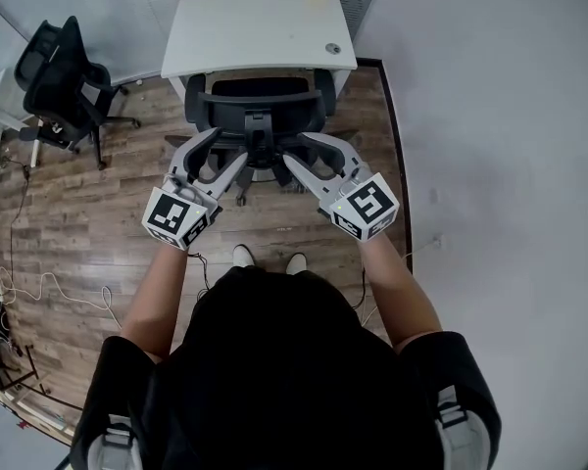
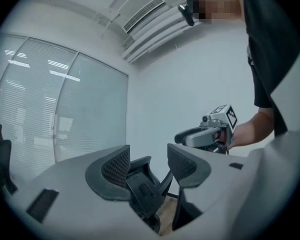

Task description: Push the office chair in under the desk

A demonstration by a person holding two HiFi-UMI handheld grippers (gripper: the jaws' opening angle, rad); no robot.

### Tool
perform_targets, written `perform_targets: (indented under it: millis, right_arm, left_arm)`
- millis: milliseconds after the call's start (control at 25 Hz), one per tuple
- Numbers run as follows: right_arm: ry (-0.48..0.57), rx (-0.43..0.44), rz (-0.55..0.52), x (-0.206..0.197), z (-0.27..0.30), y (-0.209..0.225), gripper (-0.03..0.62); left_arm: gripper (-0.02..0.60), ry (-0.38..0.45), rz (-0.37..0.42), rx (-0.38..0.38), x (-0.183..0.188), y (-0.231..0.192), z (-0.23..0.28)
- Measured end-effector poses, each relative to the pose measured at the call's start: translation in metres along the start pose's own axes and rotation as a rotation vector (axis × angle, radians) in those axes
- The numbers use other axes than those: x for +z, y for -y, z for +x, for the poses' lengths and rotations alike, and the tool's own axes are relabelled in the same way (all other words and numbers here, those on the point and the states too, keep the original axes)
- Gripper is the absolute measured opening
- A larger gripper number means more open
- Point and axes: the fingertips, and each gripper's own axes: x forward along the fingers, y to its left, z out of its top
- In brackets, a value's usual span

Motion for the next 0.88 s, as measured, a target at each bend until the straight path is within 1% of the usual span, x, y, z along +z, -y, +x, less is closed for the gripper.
perform_targets:
  millis: [200,400,480,600,760,880]
  right_arm:
    - [0.068,-0.025,0.007,0.010,-0.009,-0.011,0.109]
    - [0.090,-0.044,0.022,0.005,-0.011,-0.017,0.053]
    - [0.097,-0.052,0.018,0.006,-0.012,-0.016,0.035]
    - [0.107,-0.059,0.018,0.009,-0.013,-0.016,0.011]
    - [0.110,-0.067,0.005,0.013,-0.015,-0.017,0.006]
    - [0.113,-0.070,-0.002,0.014,-0.014,-0.017,0.003]
  left_arm:
    - [0.176,-0.007,-0.015,0.016,-0.001,0.009,-0.004]
    - [0.085,0.002,-0.083,0.008,-0.003,0.014,-0.005]
    - [0.049,0.003,-0.083,0.009,-0.003,0.015,-0.005]
    - [0.011,0.002,-0.072,0.009,-0.002,0.016,-0.006]
    - [0.003,-0.022,-0.036,0.009,-0.005,0.019,-0.006]
    - [-0.005,-0.021,-0.021,0.009,-0.005,0.021,-0.005]
